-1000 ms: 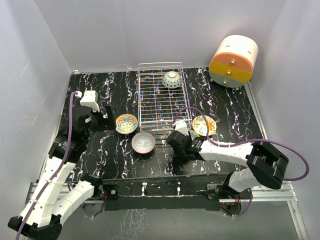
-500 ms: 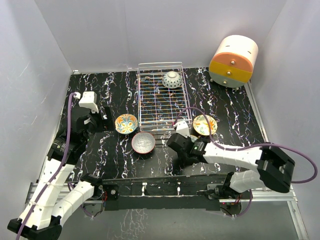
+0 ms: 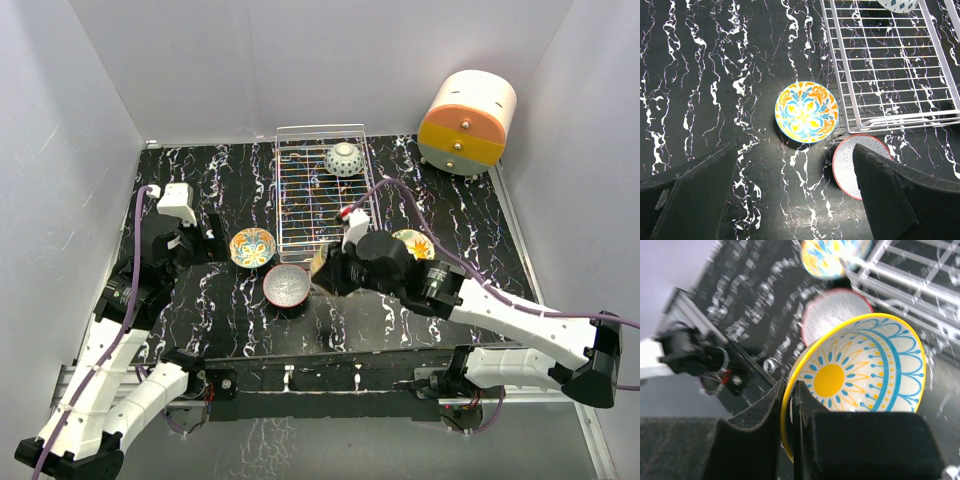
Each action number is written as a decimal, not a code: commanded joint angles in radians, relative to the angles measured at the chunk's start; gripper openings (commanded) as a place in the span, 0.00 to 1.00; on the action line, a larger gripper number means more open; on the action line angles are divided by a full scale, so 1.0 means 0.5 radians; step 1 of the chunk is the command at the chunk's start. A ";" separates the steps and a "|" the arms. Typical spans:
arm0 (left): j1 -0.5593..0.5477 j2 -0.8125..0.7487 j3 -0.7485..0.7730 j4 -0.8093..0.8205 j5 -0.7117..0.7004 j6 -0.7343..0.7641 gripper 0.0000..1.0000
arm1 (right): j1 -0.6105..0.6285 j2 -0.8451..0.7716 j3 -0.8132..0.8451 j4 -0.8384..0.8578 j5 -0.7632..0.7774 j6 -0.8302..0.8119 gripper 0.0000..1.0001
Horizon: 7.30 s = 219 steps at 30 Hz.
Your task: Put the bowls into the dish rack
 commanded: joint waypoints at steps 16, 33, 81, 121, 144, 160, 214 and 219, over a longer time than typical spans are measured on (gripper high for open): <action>-0.007 -0.114 0.176 -0.110 -0.029 0.046 0.97 | -1.148 1.262 0.483 2.599 -1.301 1.270 0.08; -0.007 -0.193 0.245 -0.202 -0.089 0.030 0.97 | -1.200 2.198 1.026 2.726 -1.136 1.561 0.08; -0.007 -0.168 0.234 -0.218 -0.114 0.006 0.97 | -1.319 2.255 0.701 2.696 -1.300 1.812 0.08; -0.007 -0.158 0.204 -0.166 -0.080 -0.010 0.97 | -1.295 2.074 1.055 1.168 -0.932 1.112 0.99; -0.007 -0.208 0.145 -0.158 -0.066 -0.013 0.97 | -1.243 2.056 1.347 0.422 -0.483 0.400 0.99; -0.007 -0.185 0.142 -0.143 -0.063 -0.004 0.97 | -1.172 2.060 1.537 0.151 -0.143 0.036 0.99; -0.008 -0.138 0.126 -0.131 0.004 0.006 0.97 | -1.304 1.946 1.224 0.842 -0.884 -0.329 0.99; -0.007 -0.118 0.122 -0.107 0.026 0.003 0.97 | -1.303 1.918 1.284 0.707 -0.812 -0.525 0.99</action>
